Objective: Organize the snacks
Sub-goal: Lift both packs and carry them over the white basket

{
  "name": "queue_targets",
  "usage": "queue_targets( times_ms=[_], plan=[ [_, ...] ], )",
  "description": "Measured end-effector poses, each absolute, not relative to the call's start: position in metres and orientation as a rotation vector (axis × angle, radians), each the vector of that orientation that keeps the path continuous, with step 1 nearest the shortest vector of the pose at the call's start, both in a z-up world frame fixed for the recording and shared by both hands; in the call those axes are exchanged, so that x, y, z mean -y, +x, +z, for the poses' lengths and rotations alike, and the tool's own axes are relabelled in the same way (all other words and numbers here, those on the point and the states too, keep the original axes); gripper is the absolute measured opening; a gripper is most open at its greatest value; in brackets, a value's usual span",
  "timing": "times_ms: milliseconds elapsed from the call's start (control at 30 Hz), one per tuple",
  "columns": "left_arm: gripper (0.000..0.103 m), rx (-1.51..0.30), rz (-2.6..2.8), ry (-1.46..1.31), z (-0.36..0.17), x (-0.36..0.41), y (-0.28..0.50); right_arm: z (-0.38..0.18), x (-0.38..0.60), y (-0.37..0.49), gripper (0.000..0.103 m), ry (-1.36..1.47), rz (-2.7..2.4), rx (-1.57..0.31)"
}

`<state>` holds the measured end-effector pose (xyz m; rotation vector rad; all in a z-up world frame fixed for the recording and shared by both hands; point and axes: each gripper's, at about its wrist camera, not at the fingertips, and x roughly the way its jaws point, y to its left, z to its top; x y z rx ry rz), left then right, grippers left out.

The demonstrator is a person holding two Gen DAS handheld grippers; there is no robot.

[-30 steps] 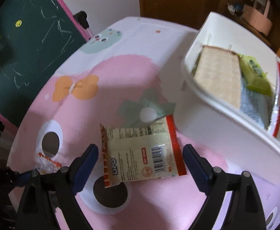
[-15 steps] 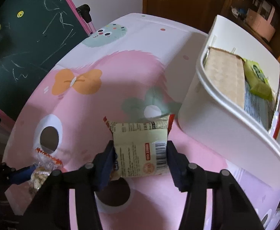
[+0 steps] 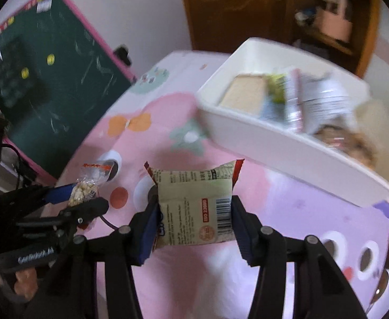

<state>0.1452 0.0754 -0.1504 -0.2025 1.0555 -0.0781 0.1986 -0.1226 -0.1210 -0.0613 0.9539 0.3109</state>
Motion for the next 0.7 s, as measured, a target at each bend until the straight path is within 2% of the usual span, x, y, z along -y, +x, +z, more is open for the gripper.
queue_targets(
  times_ms=[200,433,700],
  plan=[
    [0.052,-0.937,-0.19,-0.082,-0.08,-0.027,0.174,-0.053,0.182,0.189,0.052,0.022,0.215,-0.813],
    [0.052,-0.775,-0.22,0.034,0.002,0.025,0.238,0.02,0.231,0.226,0.052,0.08,0.087,-0.674],
    [0.052,-0.759,-0.196,0.054,0.035,0.056,0.317,0.052,0.262,0.289,0.052,0.092,-0.051,-0.634]
  ],
)
